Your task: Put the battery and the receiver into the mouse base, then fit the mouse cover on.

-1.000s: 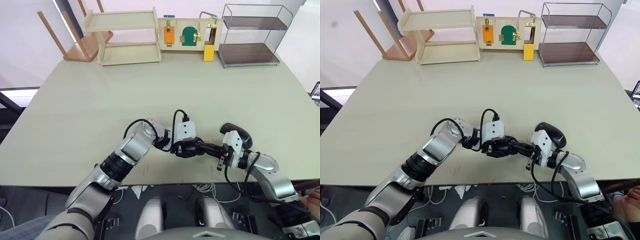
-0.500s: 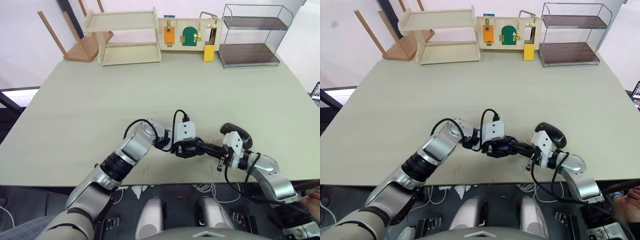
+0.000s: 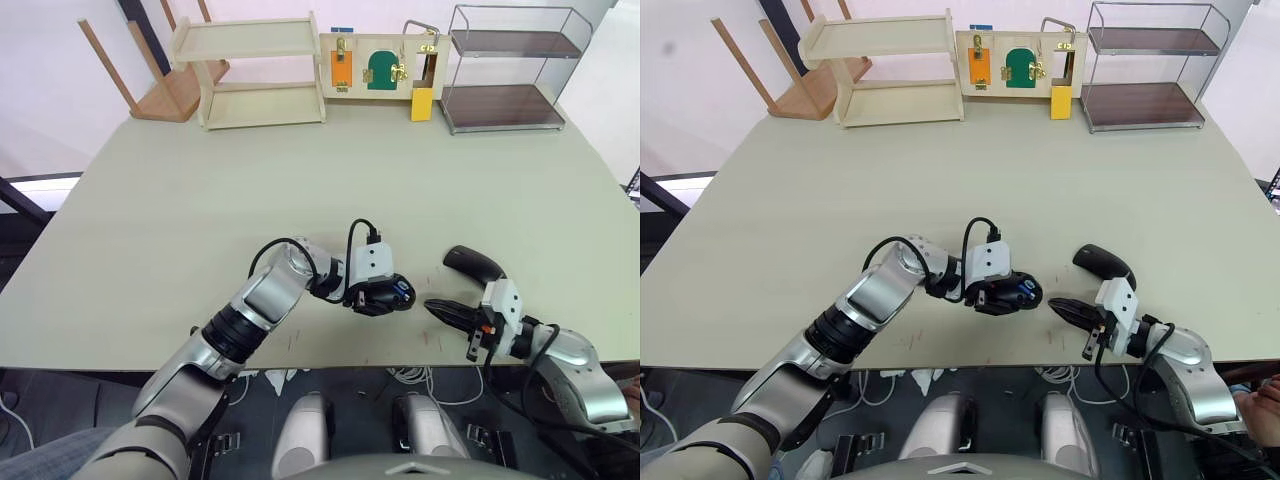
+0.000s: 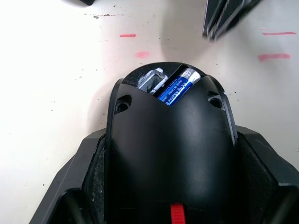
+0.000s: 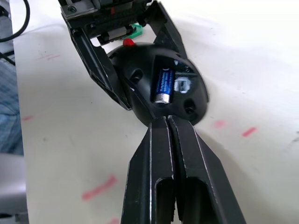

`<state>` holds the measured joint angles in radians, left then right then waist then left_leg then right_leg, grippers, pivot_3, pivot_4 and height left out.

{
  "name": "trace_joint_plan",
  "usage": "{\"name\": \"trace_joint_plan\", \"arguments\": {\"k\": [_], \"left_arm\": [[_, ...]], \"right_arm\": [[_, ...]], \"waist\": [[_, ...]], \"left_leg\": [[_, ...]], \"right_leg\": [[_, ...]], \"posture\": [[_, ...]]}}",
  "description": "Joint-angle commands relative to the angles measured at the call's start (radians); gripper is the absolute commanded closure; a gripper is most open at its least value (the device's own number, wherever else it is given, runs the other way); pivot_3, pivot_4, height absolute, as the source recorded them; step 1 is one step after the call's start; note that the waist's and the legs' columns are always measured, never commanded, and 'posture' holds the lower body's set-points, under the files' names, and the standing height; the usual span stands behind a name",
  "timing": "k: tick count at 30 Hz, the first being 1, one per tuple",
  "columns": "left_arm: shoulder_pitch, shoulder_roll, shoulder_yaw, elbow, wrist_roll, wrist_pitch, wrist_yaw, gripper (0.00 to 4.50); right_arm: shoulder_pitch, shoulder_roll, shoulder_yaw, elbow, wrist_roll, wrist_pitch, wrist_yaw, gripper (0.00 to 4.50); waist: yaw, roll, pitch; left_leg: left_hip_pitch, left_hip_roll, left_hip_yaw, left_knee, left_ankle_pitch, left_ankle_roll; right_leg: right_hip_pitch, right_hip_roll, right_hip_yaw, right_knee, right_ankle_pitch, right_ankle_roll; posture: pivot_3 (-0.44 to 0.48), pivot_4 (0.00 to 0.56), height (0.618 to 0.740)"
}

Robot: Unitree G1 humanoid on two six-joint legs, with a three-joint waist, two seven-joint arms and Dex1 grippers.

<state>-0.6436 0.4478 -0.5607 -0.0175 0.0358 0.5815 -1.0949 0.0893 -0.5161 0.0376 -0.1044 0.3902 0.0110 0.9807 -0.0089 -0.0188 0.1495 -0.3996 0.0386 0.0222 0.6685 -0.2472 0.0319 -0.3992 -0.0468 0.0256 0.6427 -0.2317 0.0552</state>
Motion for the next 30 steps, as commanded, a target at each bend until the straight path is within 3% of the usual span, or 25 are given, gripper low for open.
{"name": "trace_joint_plan", "arguments": {"k": [1, 11, 27, 30], "left_arm": [[0.005, 0.006, -0.016, 0.023, 0.027, 0.008, 0.016, 1.58], [-0.013, 0.006, -0.011, 0.048, 0.03, -0.012, 0.012, 1.58], [-0.073, -0.002, -0.007, 0.153, 0.041, -0.088, 0.006, 1.58], [-0.075, -0.004, -0.007, 0.16, 0.042, -0.097, 0.006, 1.58]], "right_arm": [[0.056, -0.012, -0.047, -0.023, 0.011, -0.091, 0.032, 4.44], [0.155, -0.019, -0.103, -0.015, 0.05, -0.171, 0.065, 4.44], [0.197, -0.014, -0.162, -0.004, 0.128, -0.224, 0.138, 4.44], [0.213, -0.027, -0.161, -0.013, 0.14, -0.222, 0.166, 3.26]], "waist": [[0.0, 0.0, 0.0], [0.001, 0.001, 0.001], [0.0, 0.002, 0.003], [0.001, 0.002, 0.003]], "left_leg": [[0.0, 0.0, 0.0, 0.0, 0.0, 0.0], [0.0, 0.0, 0.0, 0.0, 0.0, 0.0], [-0.002, 0.0, 0.001, 0.0, 0.0, 0.0], [-0.002, 0.0, 0.001, 0.0, 0.0, 0.0]], "right_leg": [[0.0, 0.0, 0.0, 0.0, 0.0, 0.0], [0.0, -0.001, 0.0, 0.0, 0.0, 0.0], [-0.002, -0.001, 0.0, 0.0, 0.0, 0.0], [-0.002, -0.001, 0.0, 0.0, 0.0, 0.0]], "posture": [[0.0, 0.15, 0.74], [0.0, 0.15, 0.74], [0.0, 0.15, 0.74], [0.0, 0.15, 0.74]]}}
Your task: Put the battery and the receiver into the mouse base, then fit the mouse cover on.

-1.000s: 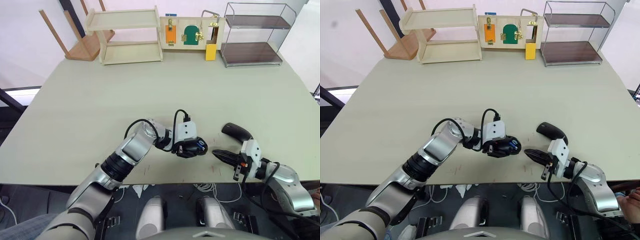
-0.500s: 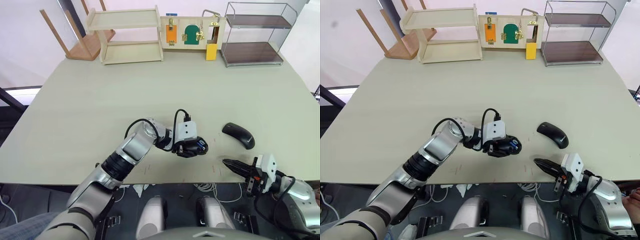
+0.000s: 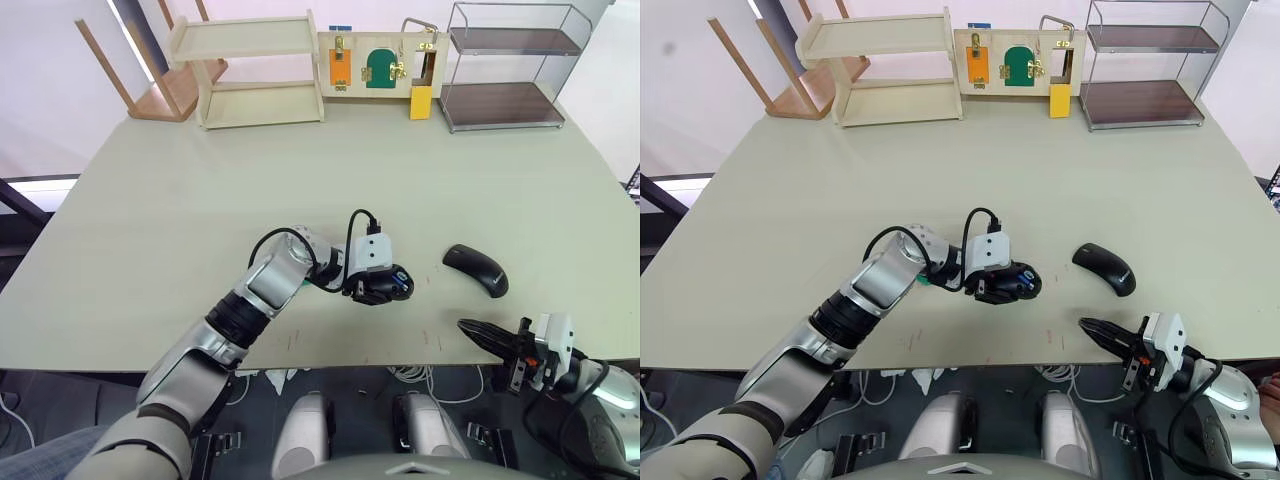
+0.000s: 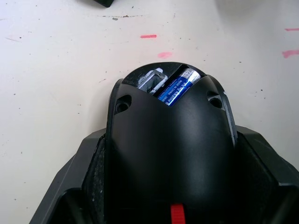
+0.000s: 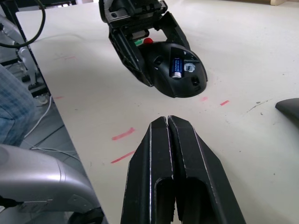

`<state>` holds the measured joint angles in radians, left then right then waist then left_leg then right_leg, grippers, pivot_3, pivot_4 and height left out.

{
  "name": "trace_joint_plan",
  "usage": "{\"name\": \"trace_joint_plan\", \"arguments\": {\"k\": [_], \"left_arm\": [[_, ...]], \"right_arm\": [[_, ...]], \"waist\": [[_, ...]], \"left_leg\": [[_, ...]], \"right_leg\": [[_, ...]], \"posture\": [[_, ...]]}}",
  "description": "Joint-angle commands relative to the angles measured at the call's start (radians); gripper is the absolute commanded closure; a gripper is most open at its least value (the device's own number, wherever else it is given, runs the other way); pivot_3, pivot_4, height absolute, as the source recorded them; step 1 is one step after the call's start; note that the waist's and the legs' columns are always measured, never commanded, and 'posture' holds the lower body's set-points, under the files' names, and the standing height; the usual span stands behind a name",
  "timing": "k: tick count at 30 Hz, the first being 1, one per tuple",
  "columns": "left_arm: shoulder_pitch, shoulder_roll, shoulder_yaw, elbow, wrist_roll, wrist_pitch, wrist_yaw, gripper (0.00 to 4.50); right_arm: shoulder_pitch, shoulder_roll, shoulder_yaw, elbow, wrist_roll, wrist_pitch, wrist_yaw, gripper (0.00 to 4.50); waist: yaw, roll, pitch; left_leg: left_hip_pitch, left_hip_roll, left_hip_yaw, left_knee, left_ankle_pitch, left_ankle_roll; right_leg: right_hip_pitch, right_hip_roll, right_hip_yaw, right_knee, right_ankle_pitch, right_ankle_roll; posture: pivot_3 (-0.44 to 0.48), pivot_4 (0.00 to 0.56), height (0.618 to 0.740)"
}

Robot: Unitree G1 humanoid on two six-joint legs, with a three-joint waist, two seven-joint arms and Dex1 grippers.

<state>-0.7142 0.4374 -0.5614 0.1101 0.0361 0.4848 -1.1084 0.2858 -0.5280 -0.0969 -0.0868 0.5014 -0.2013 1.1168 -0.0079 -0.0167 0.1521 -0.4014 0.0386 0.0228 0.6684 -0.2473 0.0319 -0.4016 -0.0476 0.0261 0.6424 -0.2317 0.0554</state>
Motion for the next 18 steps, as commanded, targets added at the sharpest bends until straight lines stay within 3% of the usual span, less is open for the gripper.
{"name": "trace_joint_plan", "arguments": {"k": [1, 6, 8, 18], "left_arm": [[-0.004, 0.006, -0.006, 0.033, 0.042, -0.001, 0.019, 1.58], [-0.002, 0.005, -0.006, 0.033, 0.042, -0.004, 0.019, 1.58], [-0.002, 0.005, -0.005, 0.035, 0.041, -0.005, 0.018, 1.58], [-0.009, 0.004, 0.0, 0.035, 0.031, 0.003, 0.006, 1.58]], "right_arm": [[0.019, -0.017, -0.026, -0.032, 0.029, -0.014, 0.036, 2.77], [0.023, -0.012, -0.038, -0.024, 0.03, -0.051, 0.049, 0.72], [0.023, -0.01, -0.038, -0.021, 0.032, -0.06, 0.051, 0.19], [0.016, 0.032, -0.073, 0.003, 0.058, -0.1, 0.047, 0.08]], "waist": [[0.0, 0.0, 0.0], [0.001, 0.0, 0.0], [0.001, 0.0, 0.0], [0.001, 0.0, 0.0]], "left_leg": [[0.0, 0.0, 0.0, 0.0, 0.0, 0.0], [0.0, 0.0, 0.0, 0.0, 0.0, 0.0], [0.0, 0.0, 0.0, 0.0, 0.0, 0.0], [0.0, 0.0, 0.0, 0.0, 0.0, 0.0]], "right_leg": [[0.0, 0.0, 0.0, 0.0, 0.0, 0.0], [0.0, 0.0, 0.0, 0.0, 0.0, 0.0], [0.0, 0.0, 0.0, 0.0, 0.0, 0.0], [0.0, 0.0, 0.0, 0.0, 0.0, 0.0]], "posture": [[0.0, 0.15, 0.74], [0.0, 0.15, 0.74], [0.0, 0.15, 0.74], [0.0, 0.15, 0.74]]}}
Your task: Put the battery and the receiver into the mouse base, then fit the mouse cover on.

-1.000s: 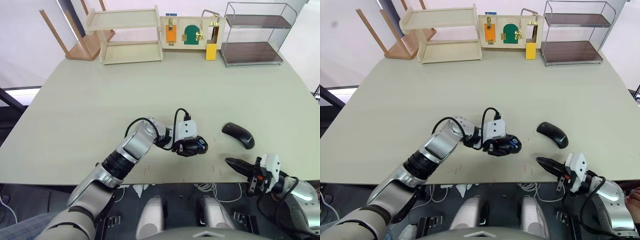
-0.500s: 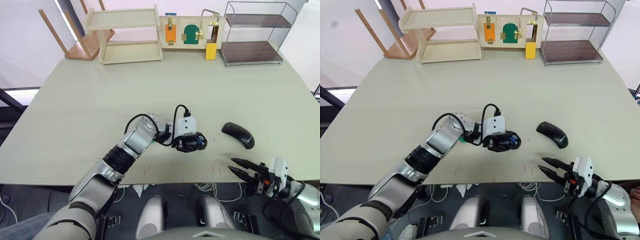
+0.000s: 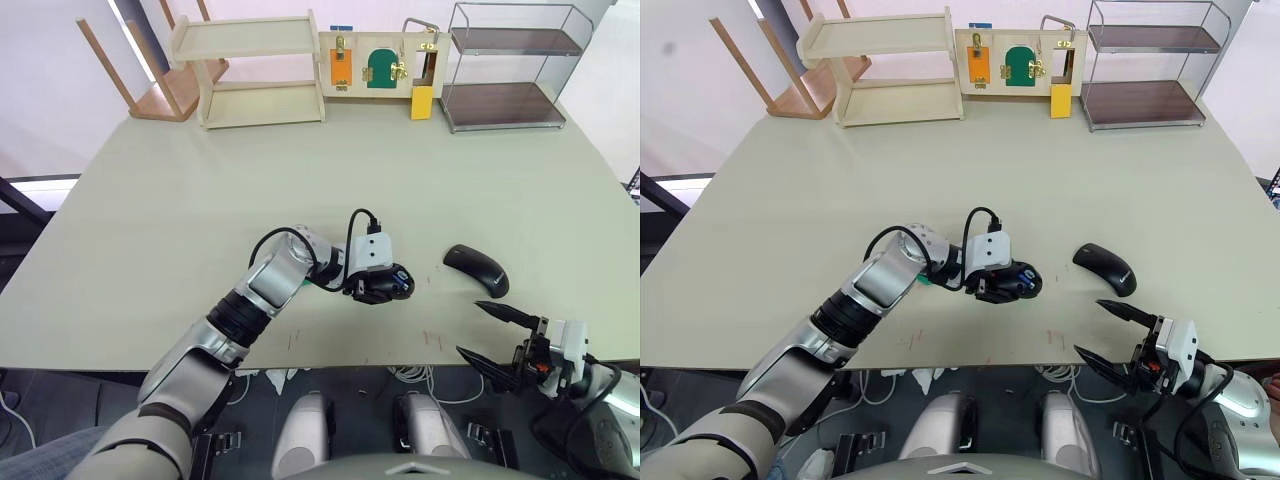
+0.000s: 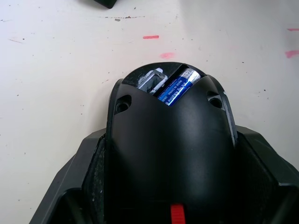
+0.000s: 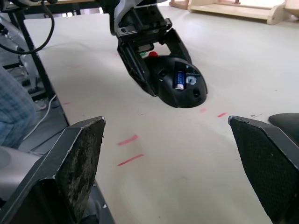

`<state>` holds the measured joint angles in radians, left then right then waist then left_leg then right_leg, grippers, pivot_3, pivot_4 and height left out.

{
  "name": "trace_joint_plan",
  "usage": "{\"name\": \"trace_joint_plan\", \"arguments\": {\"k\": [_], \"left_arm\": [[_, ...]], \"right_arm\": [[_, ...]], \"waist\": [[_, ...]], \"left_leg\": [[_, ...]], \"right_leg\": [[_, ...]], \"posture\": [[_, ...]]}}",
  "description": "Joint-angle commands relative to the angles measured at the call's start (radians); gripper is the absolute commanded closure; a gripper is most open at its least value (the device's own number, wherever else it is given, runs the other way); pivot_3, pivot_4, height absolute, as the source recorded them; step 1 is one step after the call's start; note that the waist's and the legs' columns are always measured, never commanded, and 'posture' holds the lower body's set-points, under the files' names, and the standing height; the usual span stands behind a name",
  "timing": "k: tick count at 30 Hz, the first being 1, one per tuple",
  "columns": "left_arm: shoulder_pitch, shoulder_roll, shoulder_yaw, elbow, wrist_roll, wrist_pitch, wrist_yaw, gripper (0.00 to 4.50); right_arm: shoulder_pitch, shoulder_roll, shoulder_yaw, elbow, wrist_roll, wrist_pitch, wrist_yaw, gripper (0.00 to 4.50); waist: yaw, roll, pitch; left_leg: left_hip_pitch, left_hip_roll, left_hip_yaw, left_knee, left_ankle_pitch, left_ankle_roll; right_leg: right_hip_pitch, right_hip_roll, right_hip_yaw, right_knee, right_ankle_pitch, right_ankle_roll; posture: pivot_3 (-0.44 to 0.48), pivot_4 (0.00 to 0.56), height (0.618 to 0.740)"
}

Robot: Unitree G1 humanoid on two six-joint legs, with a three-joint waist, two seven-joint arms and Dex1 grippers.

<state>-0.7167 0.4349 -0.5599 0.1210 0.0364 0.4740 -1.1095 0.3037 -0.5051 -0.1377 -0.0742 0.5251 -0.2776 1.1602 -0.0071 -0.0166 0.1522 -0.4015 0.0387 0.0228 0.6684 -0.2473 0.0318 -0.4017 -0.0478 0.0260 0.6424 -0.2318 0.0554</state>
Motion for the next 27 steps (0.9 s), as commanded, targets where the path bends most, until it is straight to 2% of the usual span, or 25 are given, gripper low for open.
{"name": "trace_joint_plan", "arguments": {"k": [1, 3, 21, 27], "left_arm": [[-0.007, 0.007, -0.002, 0.025, 0.03, 0.014, 0.005, 0.54], [-0.008, 0.01, -0.001, 0.02, 0.025, 0.018, -0.003, 0.11], [-0.031, 0.017, 0.026, -0.007, 0.006, 0.026, -0.027, 0.11], [-0.048, 0.028, 0.043, -0.032, -0.01, 0.026, -0.046, 0.11]], "right_arm": [[0.0, 0.011, -0.034, -0.008, 0.037, -0.028, 0.007, 0.0], [0.009, 0.012, -0.036, -0.005, 0.04, -0.04, 0.016, 0.0], [0.026, 0.038, -0.045, -0.001, 0.061, -0.07, 0.047, 0.0], [0.026, 0.044, -0.052, 0.001, 0.063, -0.07, 0.057, 0.0]], "waist": [[0.0, 0.0, 0.0], [0.0, 0.0, 0.0], [-0.004, 0.001, 0.001], [-0.003, 0.001, 0.001]], "left_leg": [[0.0, 0.0, 0.0, 0.0, 0.0, 0.0], [0.0, 0.0, 0.0, 0.0, 0.0, 0.0], [-0.003, 0.0, 0.0, -0.001, 0.0, 0.0], [-0.011, 0.0, 0.0, 0.0, 0.0, 0.0]], "right_leg": [[0.0, 0.0, 0.0, 0.0, 0.0, 0.0], [0.0, 0.0, 0.0, 0.0, 0.0, 0.0], [-0.003, 0.001, 0.0, 0.0, 0.0, -0.001], [-0.011, 0.001, 0.0, 0.001, 0.001, -0.001]], "posture": [[0.0, 0.15, 0.74], [0.0, 0.15, 0.74], [0.0, 0.15, 0.74], [0.0, 0.15, 0.74]]}}
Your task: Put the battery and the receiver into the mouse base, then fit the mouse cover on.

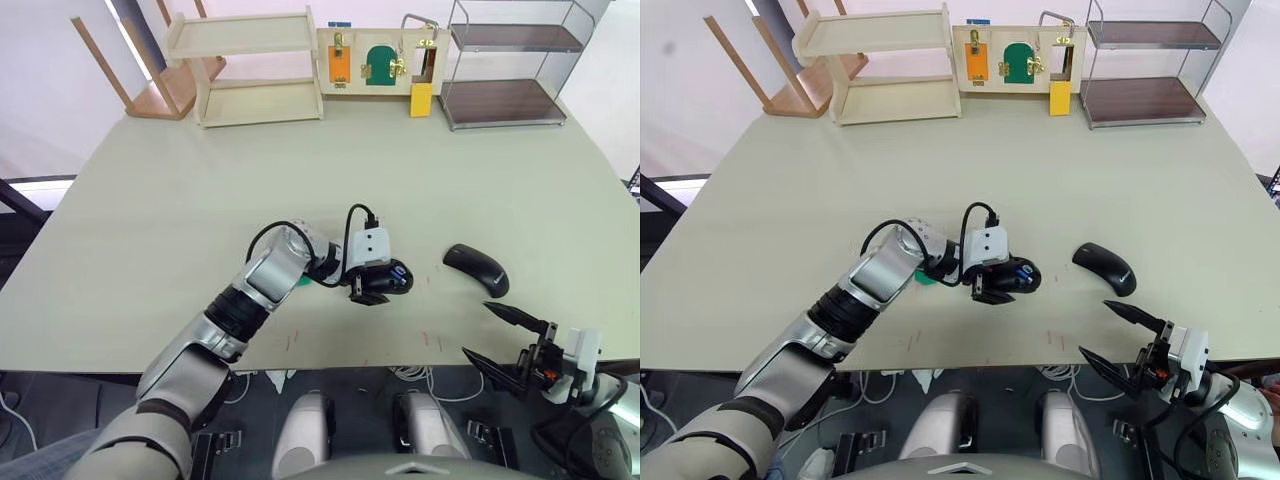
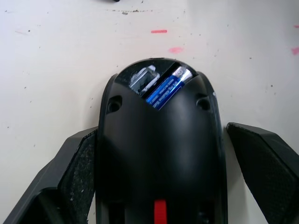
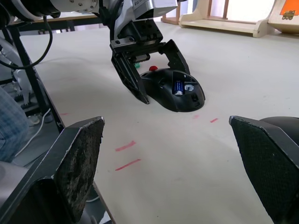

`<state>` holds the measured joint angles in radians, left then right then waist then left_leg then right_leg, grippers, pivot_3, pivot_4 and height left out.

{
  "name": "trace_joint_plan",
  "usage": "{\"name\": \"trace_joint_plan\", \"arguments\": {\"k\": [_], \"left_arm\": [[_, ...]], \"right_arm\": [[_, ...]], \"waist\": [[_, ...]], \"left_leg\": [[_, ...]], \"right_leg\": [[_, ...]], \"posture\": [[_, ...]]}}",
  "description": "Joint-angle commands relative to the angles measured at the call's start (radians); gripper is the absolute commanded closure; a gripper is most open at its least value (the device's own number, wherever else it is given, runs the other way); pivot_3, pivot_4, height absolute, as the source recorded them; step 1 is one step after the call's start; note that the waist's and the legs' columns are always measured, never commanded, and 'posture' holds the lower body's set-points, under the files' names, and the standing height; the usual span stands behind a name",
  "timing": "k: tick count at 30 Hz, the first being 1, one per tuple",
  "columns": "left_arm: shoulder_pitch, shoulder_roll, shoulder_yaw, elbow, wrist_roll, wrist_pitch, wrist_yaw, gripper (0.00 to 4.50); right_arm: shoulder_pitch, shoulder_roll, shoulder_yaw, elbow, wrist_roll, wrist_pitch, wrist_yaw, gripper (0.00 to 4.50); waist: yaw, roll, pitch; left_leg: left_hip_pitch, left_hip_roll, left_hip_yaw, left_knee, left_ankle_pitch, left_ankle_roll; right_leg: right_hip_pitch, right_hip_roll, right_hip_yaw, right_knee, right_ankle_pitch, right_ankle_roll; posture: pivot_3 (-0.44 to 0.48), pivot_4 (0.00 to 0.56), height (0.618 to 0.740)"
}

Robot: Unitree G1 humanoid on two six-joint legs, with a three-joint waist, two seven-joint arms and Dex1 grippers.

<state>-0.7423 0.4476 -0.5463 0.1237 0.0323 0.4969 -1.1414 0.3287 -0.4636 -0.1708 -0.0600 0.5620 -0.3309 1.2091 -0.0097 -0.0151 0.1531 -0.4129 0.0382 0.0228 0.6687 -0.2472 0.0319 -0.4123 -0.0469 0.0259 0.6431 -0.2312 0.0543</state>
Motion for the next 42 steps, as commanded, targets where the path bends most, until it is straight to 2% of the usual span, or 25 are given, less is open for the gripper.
{"name": "trace_joint_plan", "arguments": {"k": [1, 11, 17, 21, 24, 26, 31, 38, 42], "left_arm": [[-0.025, 0.018, 0.03, -0.04, -0.007, 0.007, -0.018, 0.11], [-0.05, 0.059, 0.112, -0.251, -0.129, 0.085, -0.093, 0.11], [0.025, 0.108, 0.201, -0.341, -0.206, 0.047, -0.088, 0.11], [0.111, 0.138, 0.316, -0.419, -0.3, 0.133, -0.043, 0.11], [0.199, 0.148, 0.445, -0.521, -0.427, 0.265, 0.01, 0.11], [0.268, 0.174, 0.523, -0.564, -0.47, 0.297, 0.04, 0.11], [0.438, 0.218, 0.657, -0.565, -0.501, 0.266, 0.101, 0.11], [0.552, 0.183, 0.719, -0.535, -0.514, 0.121, 0.154, 0.11], [0.59, 0.188, 0.727, -0.514, -0.524, 0.057, 0.143, 0.11]], "right_arm": [[0.001, 0.002, -0.02, -0.012, 0.027, -0.017, 0.01, 0.0], [-0.011, 0.009, -0.012, -0.001, 0.025, -0.021, 0.032, 0.0], [-0.018, 0.016, -0.013, 0.011, 0.028, -0.026, 0.048, 0.0], [-0.013, 0.021, -0.013, 0.003, 0.038, -0.016, 0.053, 0.0], [-0.011, 0.024, -0.015, 0.008, 0.042, -0.021, 0.056, 0.0], [-0.013, 0.023, -0.016, 0.012, 0.044, -0.023, 0.06, 0.0], [-0.032, 0.014, -0.026, 0.033, 0.056, -0.019, 0.079, 0.0], [-0.042, -0.01, -0.056, 0.066, 0.073, -0.014, 0.108, 0.0], [-0.039, -0.015, -0.071, 0.075, 0.081, -0.014, 0.123, 0.0]], "waist": [[0.0, 0.0, 0.0], [0.006, 0.001, 0.003], [0.003, 0.002, 0.004], [0.0, 0.003, 0.005], [0.003, 0.003, 0.005], [-0.001, 0.003, 0.005], [-0.003, 0.004, 0.006], [0.01, 0.004, 0.006], [0.013, 0.004, 0.006]], "left_leg": [[-0.001, 0.0, 0.0, 0.0, 0.0, 0.0], [-0.002, -0.001, 0.0, 0.0, 0.0, 0.0], [-0.001, -0.001, 0.0, 0.0, 0.0, 0.0], [-0.001, 0.0, 0.0, 0.0, 0.0, 0.0], [-0.001, 0.0, -0.001, 0.001, 0.0, 0.0], [-0.001, 0.0, -0.001, 0.001, 0.0, 0.0], [0.002, 0.001, 0.0, 0.001, 0.0, 0.0], [0.001, 0.0, 0.001, 0.002, 0.0, 0.0], [0.001, 0.0, 0.001, 0.002, 0.0, 0.0]], "right_leg": [[0.0, 0.0, 0.0, 0.0, 0.001, -0.002], [0.0, 0.0, -0.001, 0.0, 0.001, -0.001], [0.0, 0.0, -0.001, 0.0, 0.001, -0.003], [0.0, 0.0, 0.0, 0.001, 0.001, -0.002], [0.0, 0.0, -0.001, 0.001, 0.001, -0.002], [0.0, 0.0, 0.0, 0.001, 0.001, -0.002], [0.001, 0.0, 0.0, 0.002, 0.002, -0.003], [0.001, -0.001, 0.0, 0.003, 0.002, -0.003], [0.001, 0.0, -0.001, 0.003, 0.002, -0.003]], "posture": [[0.0, 0.15, 0.74], [0.0, 0.15, 0.74], [0.0, 0.15, 0.74], [0.0, 0.15, 0.74], [0.0, 0.15, 0.74], [0.0, 0.15, 0.74], [0.0, 0.15, 0.74], [0.0, 0.15, 0.74], [0.0, 0.15, 0.74]]}}
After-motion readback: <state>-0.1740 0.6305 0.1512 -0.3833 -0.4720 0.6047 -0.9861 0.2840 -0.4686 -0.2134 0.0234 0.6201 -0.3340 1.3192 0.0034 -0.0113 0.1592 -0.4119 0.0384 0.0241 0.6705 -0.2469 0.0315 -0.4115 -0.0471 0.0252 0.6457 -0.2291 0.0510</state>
